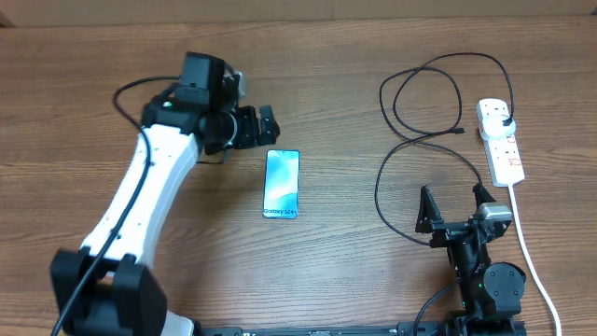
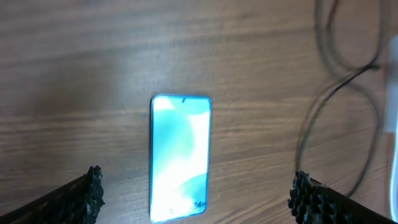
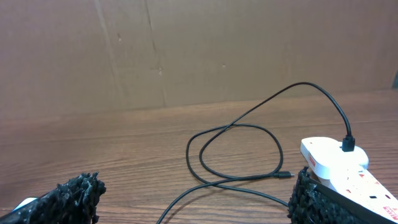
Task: Plug charger to phone and switch on socket
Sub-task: 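Move the left gripper over the smartphone and lower it, then close the left gripper on the phone's top edge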
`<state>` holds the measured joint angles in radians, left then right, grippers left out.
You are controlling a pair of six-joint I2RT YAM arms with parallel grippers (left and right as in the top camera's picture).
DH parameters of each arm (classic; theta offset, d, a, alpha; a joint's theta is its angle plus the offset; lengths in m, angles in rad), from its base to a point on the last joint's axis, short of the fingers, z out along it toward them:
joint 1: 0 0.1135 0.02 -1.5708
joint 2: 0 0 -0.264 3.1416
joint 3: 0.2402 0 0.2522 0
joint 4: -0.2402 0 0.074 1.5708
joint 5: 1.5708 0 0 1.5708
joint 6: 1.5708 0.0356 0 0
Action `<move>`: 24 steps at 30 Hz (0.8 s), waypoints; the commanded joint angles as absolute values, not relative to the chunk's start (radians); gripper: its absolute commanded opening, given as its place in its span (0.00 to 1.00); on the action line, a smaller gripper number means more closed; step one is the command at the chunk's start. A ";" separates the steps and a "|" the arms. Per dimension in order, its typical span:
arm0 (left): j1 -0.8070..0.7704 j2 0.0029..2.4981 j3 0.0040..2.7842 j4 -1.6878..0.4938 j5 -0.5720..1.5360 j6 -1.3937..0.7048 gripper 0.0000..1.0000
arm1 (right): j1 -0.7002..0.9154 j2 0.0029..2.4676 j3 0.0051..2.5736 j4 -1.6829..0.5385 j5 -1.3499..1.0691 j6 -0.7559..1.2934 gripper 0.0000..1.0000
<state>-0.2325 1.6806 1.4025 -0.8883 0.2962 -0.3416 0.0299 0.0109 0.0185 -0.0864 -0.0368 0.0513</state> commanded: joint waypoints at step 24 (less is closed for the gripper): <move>-0.427 1.926 1.425 -0.857 0.042 -0.473 1.00 | 0.035 0.003 0.008 -0.081 -0.036 0.047 1.00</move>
<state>-0.4255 1.9247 1.4040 -0.8566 0.0578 -0.4465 0.0296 0.0109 0.0185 -0.0868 -0.0368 0.0513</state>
